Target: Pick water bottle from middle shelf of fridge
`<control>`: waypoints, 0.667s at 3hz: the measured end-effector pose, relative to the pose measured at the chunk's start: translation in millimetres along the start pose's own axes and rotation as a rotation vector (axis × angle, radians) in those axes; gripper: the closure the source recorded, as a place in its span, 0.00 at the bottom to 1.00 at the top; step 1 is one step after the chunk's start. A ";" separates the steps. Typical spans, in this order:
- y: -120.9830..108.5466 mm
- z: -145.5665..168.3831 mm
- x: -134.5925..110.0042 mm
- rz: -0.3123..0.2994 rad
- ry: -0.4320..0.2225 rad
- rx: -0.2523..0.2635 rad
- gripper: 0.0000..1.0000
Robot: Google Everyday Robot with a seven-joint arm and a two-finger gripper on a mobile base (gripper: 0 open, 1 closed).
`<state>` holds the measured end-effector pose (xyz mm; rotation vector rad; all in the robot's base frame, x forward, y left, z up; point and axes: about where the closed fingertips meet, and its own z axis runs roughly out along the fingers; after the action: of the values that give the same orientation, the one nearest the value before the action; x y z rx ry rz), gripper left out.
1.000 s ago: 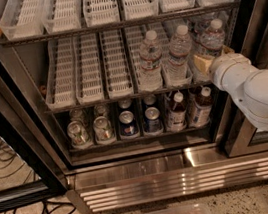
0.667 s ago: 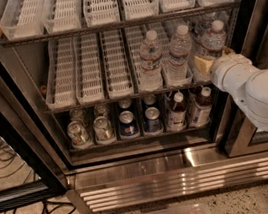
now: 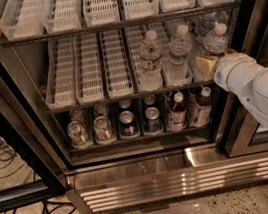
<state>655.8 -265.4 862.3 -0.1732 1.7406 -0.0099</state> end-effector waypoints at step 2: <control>3.4 -2.7 -6.7 0.012 -0.010 -0.022 1.00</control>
Offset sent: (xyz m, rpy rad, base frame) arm -0.0373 0.0309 0.0832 0.1484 -0.0437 0.1865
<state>653.9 -261.4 869.0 -0.1787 1.7325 0.0190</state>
